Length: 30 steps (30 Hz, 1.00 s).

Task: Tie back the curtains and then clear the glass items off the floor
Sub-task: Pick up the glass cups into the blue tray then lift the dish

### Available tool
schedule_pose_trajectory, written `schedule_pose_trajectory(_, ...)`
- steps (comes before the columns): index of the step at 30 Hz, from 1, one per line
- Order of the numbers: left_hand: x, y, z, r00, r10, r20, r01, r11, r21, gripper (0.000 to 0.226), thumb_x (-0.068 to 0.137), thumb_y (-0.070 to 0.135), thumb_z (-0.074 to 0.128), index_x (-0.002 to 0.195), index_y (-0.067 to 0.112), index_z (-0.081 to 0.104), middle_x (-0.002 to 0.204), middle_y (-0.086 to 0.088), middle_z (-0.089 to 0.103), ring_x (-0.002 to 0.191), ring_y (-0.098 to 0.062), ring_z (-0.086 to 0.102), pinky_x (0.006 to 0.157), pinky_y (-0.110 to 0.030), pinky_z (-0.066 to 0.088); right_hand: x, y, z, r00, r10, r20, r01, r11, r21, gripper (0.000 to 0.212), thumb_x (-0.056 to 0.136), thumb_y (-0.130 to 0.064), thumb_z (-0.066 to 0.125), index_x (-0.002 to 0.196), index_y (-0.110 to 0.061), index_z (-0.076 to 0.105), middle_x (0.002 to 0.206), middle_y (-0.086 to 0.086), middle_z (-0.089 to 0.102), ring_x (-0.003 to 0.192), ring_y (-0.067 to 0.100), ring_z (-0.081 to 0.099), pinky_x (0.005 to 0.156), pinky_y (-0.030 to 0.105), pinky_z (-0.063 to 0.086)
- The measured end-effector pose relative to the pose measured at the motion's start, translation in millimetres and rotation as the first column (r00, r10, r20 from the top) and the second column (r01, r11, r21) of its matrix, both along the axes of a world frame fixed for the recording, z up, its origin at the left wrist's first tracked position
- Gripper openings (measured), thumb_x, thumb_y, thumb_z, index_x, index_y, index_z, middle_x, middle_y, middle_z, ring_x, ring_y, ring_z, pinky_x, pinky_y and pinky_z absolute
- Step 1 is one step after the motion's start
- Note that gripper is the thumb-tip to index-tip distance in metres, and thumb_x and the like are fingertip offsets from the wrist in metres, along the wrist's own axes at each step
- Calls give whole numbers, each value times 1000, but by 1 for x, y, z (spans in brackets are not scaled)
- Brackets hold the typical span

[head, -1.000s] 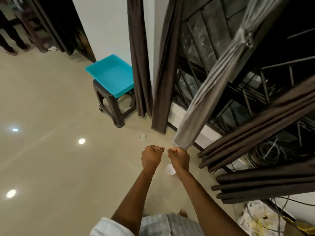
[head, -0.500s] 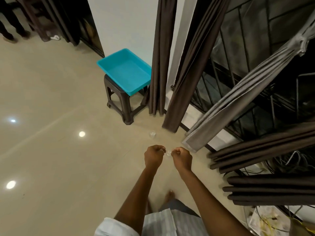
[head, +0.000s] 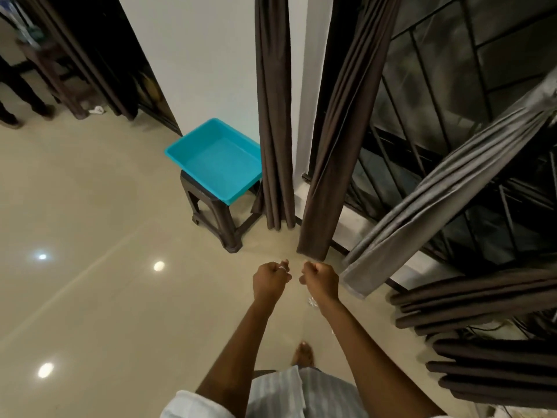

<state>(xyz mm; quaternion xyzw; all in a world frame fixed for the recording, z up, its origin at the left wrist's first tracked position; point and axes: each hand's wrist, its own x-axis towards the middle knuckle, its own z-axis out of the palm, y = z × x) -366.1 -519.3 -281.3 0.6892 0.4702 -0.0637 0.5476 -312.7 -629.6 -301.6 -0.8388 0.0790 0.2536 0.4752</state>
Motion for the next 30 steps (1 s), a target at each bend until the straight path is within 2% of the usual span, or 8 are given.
schedule_pose_trajectory(4,24,7,-4,997,-65,-33,63,997,-49,14,85,9,62,92,10,75,91,2,73,90,-21,68,88,-43,59,22,8,-8,994,-79,-74,82,996,28,30,103,-33,51,90,-13,69,86,5,77,80,16,71,83,36,57)
schedule_pose_trajectory(7,34,18,-13,989,-133,-70,126,987,-95,16,85,11,57,90,16,71,90,-3,75,95,-25,70,91,-45,57,30,13,-12,985,-108,-133,113,993,35,30,103,-34,51,87,-14,67,88,6,77,82,18,72,81,33,54)
schedule_pose_trajectory(11,51,36,-22,985,-146,-95,133,982,-136,16,97,16,51,95,15,67,86,-5,74,88,-23,70,81,-37,56,50,27,-10,972,-173,-160,179,983,29,31,100,-30,51,73,-18,62,82,7,76,83,24,71,80,37,55)
schedule_pose_trajectory(15,71,69,-37,976,-177,-125,153,972,-180,19,99,13,51,109,10,67,87,-3,73,82,-19,68,69,-31,55,65,48,-11,963,-202,-177,201,979,-22,28,100,-29,52,75,-20,61,87,8,77,87,24,73,83,37,56)
schedule_pose_trajectory(20,100,126,-59,970,-204,-133,159,944,-288,24,101,15,52,117,6,67,94,-6,71,93,-24,69,73,-33,54,71,89,-23,944,-283,-171,261,955,-143,37,100,-32,53,66,-20,62,81,6,77,85,26,72,87,40,58)
schedule_pose_trajectory(24,115,179,-67,958,-247,-143,185,918,-352,20,101,15,53,114,7,66,101,-10,71,97,-26,68,85,-39,53,66,137,-19,926,-313,-212,267,938,-219,29,98,-26,53,76,-14,67,84,5,77,84,24,71,80,33,55)
schedule_pose_trajectory(30,123,247,-86,919,-357,-168,289,899,-329,19,99,15,55,112,7,67,101,-9,73,98,-26,69,88,-38,55,75,192,-23,948,-250,-198,198,948,-250,20,93,-23,58,97,-10,73,96,8,78,93,26,72,85,40,59)
